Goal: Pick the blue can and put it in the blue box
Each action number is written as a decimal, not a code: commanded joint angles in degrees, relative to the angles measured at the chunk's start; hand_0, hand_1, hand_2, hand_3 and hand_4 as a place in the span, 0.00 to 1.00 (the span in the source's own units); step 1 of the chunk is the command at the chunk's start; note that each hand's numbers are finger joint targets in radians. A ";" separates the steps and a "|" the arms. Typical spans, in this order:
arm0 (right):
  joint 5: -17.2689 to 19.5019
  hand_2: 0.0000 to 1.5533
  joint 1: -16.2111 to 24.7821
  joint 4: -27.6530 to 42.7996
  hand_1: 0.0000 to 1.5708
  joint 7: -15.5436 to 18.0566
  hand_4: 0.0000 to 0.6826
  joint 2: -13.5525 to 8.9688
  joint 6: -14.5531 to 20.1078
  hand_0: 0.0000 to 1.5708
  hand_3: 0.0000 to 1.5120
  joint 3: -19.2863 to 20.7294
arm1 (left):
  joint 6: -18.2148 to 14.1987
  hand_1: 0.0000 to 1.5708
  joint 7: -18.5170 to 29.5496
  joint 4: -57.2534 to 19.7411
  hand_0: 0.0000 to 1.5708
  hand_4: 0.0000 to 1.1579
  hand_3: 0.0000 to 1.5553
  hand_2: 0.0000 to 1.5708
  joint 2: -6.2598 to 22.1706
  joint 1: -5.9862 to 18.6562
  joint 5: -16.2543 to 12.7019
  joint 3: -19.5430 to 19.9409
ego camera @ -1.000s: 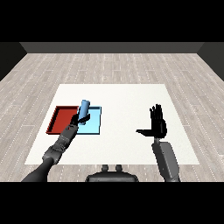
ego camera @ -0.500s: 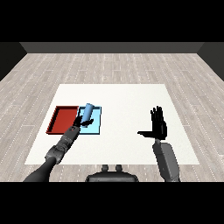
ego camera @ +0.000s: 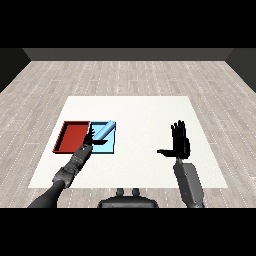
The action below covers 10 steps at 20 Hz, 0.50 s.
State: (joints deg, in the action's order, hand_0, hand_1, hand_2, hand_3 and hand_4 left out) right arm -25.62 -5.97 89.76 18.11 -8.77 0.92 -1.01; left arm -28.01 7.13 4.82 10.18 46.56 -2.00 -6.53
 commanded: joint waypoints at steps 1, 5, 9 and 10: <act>-0.55 0.00 -1.13 -0.63 0.00 -0.63 0.00 0.41 0.09 0.00 0.00 0.27 | -10.35 0.00 9.67 5.26 0.00 0.00 0.00 0.00 1.27 -3.01 -3.95 4.69; 0.37 0.00 0.07 1.41 0.00 -0.59 0.00 0.46 -0.11 0.00 0.00 -0.92 | -7.89 0.00 23.40 15.15 0.00 0.00 0.00 0.00 0.98 -4.97 -6.57 7.68; 1.43 0.00 -0.55 -0.72 0.00 -0.21 0.00 0.37 0.03 0.00 0.00 -0.99 | -0.17 0.00 31.79 25.61 0.00 0.00 0.00 0.00 -1.45 -8.27 -7.09 6.17; 0.47 0.00 1.60 1.16 0.00 -1.33 0.00 -1.97 -1.49 0.00 0.00 0.13 | 1.74 0.00 33.95 27.46 0.00 0.00 0.00 0.00 -1.97 -9.75 -7.35 5.89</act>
State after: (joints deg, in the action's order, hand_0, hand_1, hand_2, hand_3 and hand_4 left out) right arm -25.46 -6.18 90.40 17.13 -9.03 0.58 -1.21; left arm -30.28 32.66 24.13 9.63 40.11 -8.36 -0.39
